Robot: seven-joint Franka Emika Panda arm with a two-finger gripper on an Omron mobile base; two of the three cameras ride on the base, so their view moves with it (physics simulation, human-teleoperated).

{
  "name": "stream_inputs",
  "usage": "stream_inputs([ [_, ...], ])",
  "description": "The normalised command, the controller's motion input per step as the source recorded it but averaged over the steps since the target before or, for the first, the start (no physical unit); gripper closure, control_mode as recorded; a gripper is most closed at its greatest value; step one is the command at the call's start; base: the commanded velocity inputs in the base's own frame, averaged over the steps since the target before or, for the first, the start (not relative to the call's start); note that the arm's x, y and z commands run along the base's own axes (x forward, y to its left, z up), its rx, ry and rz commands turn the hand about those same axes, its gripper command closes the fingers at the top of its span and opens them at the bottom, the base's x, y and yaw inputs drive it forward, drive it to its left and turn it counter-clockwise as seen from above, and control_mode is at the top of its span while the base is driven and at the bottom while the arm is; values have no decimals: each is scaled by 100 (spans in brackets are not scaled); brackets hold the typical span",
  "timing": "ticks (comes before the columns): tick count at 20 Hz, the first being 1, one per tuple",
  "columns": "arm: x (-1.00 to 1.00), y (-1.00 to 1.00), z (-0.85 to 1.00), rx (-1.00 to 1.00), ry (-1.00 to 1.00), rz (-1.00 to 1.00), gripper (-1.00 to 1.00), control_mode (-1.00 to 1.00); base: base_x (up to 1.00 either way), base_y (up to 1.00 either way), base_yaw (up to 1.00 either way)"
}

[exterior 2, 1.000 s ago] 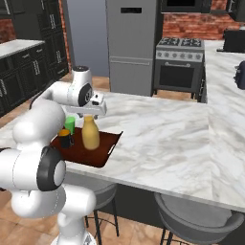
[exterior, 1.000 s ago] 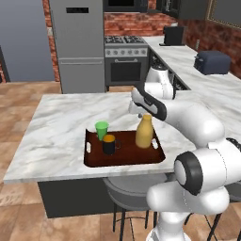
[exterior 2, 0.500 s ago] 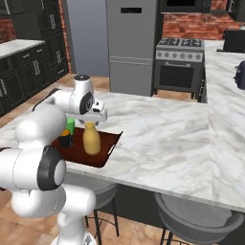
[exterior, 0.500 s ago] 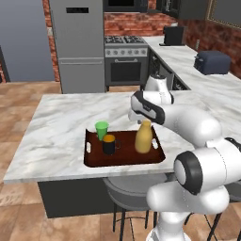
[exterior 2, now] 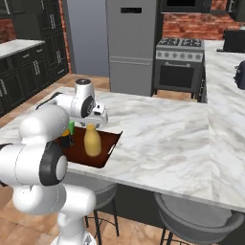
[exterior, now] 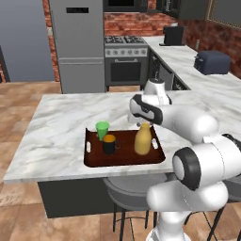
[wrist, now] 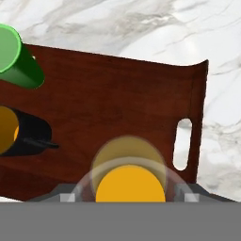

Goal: There is a tray on the dining counter. Grab the cup, mug, and pitcher and place them on the tray. The pitcher may be placed next to the tray if it cannot fit the tray.

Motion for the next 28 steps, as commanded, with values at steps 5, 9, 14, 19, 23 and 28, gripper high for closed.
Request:
stream_inputs([
  [5, 10, 2, -16, 0, 0, 0, 100, -100, 0, 0, 0],
  [9, 0, 0, 0, 0, 0, 0, -100, -100, 0, 0, 0],
  [14, 0, 0, 0, 0, 0, 0, -100, -100, 0, 0, 0],
  [19, 2, 0, 23, 0, -2, 0, -100, -100, 0, 0, 0],
  [23, 0, -7, 57, 0, -3, 0, -100, -100, 0, 0, 0],
  [28, -14, -24, 65, 0, -3, 0, -100, -100, 0, 0, 0],
])
